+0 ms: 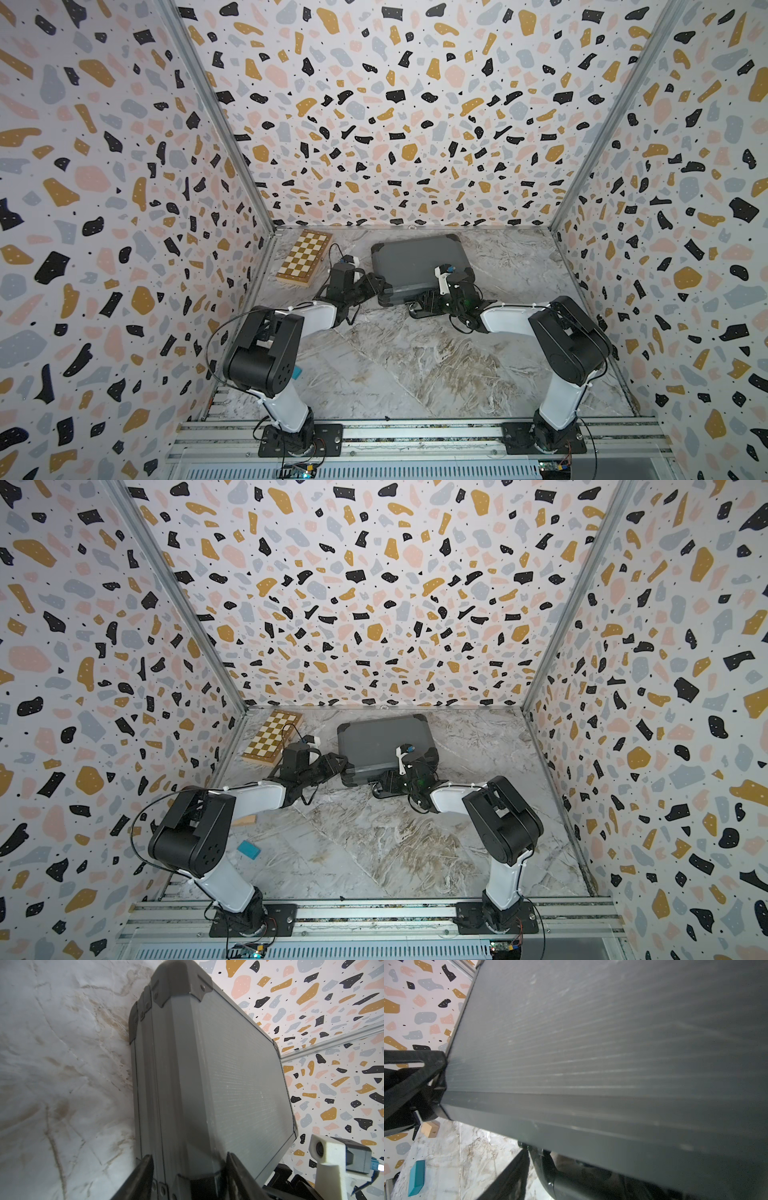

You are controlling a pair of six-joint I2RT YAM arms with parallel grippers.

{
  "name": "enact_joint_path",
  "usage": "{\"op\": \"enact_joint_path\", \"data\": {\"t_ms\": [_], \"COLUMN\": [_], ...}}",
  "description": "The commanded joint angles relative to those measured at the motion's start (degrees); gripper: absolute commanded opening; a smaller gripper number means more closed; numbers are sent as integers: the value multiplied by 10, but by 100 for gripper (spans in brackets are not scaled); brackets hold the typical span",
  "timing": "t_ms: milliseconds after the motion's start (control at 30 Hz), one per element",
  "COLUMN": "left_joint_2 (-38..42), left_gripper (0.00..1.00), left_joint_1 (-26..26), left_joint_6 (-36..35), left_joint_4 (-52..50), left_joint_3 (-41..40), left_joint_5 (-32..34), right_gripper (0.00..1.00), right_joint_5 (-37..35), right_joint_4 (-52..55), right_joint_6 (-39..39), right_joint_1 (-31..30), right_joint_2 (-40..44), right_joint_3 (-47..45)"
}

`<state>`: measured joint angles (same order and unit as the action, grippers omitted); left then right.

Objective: Open the poker set cases
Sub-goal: Open the fastener on the poker set case.

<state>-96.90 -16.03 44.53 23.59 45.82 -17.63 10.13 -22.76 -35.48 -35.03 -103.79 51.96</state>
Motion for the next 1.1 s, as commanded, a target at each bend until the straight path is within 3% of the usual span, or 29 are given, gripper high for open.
{"op": "enact_joint_path", "data": {"t_ms": [0,667,1067], "left_joint_2": [-37,-44,-43], "left_gripper": [55,53,53], "left_joint_1": [6,6,6], "left_joint_6": [-16,-13,-15], "left_joint_4": [-121,-117,-118], "left_joint_3": [-15,-14,-15], "left_joint_5": [46,36,37], "right_gripper": [69,69,70], "right_joint_5": [7,34,3], "right_joint_4": [-32,-15,-12], "right_joint_6": [19,44,45], "right_joint_1": [-17,-49,-49], "right_joint_2": [12,76,111], "right_joint_3": [44,33,6]}}
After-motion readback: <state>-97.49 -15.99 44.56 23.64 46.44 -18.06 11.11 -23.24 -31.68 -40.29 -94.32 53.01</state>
